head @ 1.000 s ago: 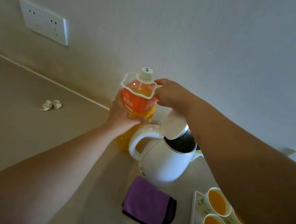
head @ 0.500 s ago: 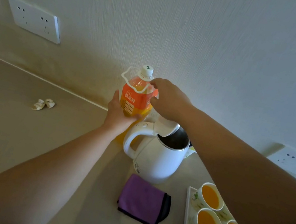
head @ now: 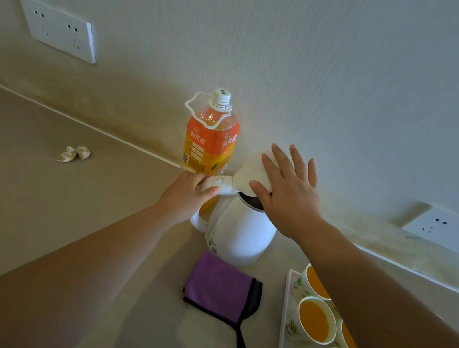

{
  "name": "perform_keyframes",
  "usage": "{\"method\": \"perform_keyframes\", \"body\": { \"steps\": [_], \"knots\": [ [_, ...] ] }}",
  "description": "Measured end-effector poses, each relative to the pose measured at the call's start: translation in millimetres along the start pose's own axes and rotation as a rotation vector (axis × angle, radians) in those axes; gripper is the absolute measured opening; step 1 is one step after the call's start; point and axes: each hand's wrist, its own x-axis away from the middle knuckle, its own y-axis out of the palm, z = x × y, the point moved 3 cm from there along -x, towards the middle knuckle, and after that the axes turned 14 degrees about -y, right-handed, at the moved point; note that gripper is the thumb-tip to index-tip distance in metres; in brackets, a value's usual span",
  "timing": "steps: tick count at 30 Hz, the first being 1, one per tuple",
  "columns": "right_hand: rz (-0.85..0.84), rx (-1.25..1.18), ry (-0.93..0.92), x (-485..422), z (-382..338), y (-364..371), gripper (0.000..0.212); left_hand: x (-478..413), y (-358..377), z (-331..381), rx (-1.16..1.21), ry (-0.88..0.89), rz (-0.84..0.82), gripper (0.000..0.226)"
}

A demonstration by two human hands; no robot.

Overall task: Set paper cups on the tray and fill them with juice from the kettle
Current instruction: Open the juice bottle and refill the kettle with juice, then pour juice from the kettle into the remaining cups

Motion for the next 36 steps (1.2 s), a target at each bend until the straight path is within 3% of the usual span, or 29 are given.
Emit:
{"method": "perform_keyframes", "body": {
  "steps": [7, 16, 18, 19, 21, 22, 24, 27, 31, 36],
  "knots": [
    [-0.170, -0.265, 0.158, 13.7, 11.1, 42.3, 0.066, 0.7, -3.4, 4.6, -0.030, 0.039, -0.035, 0.035],
    [-0.170, -0.510, 0.188, 9.0, 15.5, 57.2, 0.067, 11.9, 0.2, 4.1, 0.018, -0.008, 0.030, 0.037],
    [-0.031, -0.503, 0.225, 11.9, 9.4, 54.3, 0.069, 14.4, 0.9, 3.1, 0.036, -0.025, 0.044, 0.037],
    [0.128, -0.516, 0.246, 15.6, 3.2, 51.3, 0.067, 15.7, 1.2, 2.9, 0.047, -0.035, 0.050, 0.037],
    [0.456, -0.640, 0.307, 27.7, -16.3, 45.5, 0.045, 18.4, 2.8, 1.1, 0.062, -0.046, 0.074, 0.035],
    [0.509, -0.765, 0.360, 33.1, -28.9, 45.1, 0.032, 20.4, 3.8, 0.4, 0.069, -0.047, 0.089, 0.034],
    [0.357, -1.063, 0.470, 34.8, -54.7, 52.4, 0.024, 26.4, 4.7, 1.6, 0.086, -0.050, 0.118, 0.032],
    [0.119, -1.299, 0.544, 24.1, -79.1, 64.1, 0.041, 42.2, 5.7, 3.6, 0.098, -0.087, 0.143, 0.032],
    [0.148, -1.439, 0.611, 6.6, -93.4, 66.5, 0.042, 63.1, 7.9, -3.8, 0.167, -0.084, 0.097, 0.016],
    [0.234, -1.346, 0.691, 10.6, -93.8, 72.8, 0.032, 71.1, 3.4, -14.7, 0.268, -0.084, -0.025, 0.012]
  ]
}}
